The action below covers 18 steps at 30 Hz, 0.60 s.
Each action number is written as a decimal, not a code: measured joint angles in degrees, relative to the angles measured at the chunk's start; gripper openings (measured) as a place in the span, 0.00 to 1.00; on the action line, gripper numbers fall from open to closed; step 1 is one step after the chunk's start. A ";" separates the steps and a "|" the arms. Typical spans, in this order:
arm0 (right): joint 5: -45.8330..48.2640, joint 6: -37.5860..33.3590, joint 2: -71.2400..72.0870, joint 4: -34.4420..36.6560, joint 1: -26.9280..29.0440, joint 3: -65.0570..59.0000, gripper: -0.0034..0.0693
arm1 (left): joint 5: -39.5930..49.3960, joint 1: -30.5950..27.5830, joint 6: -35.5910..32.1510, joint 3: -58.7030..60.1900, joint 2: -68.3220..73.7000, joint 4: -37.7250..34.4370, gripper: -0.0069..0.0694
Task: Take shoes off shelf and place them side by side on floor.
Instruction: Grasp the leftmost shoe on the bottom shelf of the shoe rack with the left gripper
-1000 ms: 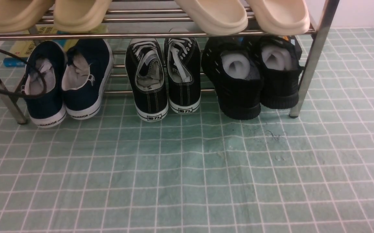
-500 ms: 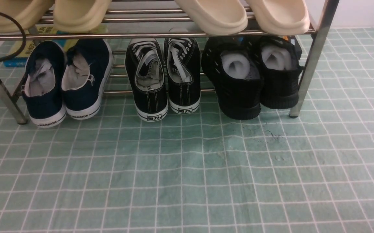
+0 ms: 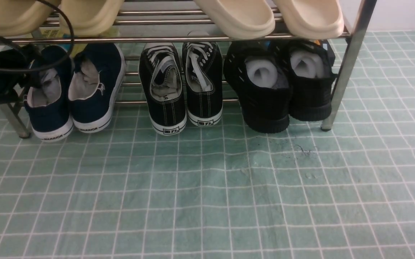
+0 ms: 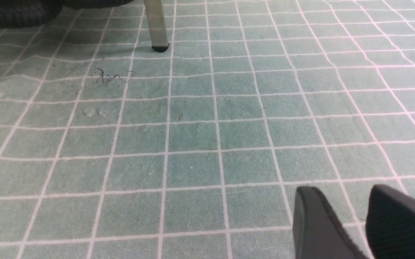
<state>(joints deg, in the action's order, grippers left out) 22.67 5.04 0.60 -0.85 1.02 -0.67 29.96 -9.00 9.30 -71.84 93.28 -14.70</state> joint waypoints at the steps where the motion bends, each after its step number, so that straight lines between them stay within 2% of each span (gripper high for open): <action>1: 0.00 0.00 0.00 0.00 0.00 0.00 0.38 | -0.44 0.06 0.05 0.00 0.88 0.21 0.62; 14: 0.00 0.00 0.00 0.00 0.00 0.00 0.38 | -5.54 0.06 0.07 0.00 7.73 3.32 0.62; 17: 0.00 0.00 0.00 0.00 0.00 0.00 0.38 | -5.48 0.12 0.07 0.00 8.59 3.32 0.53; 18: 0.00 0.00 0.00 0.00 0.00 0.00 0.38 | -5.48 0.12 0.07 0.00 8.59 3.32 0.53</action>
<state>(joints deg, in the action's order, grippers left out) 22.67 5.04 0.60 -0.85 1.02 -0.67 24.48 -8.88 9.37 -71.84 101.86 -11.38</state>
